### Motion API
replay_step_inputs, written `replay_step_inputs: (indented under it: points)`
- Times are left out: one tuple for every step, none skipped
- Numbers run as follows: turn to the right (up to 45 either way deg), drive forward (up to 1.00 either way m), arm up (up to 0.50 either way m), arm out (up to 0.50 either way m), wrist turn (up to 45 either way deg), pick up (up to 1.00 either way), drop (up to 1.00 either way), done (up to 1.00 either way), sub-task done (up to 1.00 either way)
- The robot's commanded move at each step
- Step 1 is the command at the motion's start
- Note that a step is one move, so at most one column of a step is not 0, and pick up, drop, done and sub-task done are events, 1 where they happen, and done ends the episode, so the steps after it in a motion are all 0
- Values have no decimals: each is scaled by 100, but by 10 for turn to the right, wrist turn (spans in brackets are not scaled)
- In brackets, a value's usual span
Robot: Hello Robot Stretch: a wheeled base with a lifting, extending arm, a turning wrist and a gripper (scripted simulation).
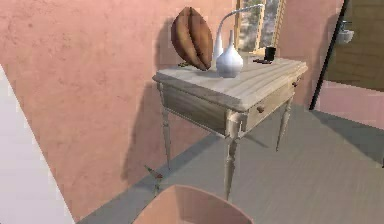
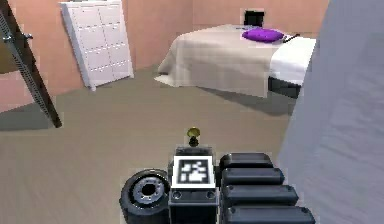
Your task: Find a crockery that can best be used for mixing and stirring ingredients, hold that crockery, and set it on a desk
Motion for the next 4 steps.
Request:
replay_step_inputs:
  points:
    - [0, 40, 0, 0, 0, 0, 0, 0, 0]
    - [-210, 0, 0, 0, 0, 0, 0, 0, 0]
    - [0, 55, 0, 0, 0, 0, 0, 0, 0]
    - [450, 0, 0, 0, 0, 0, 0, 0, 0]
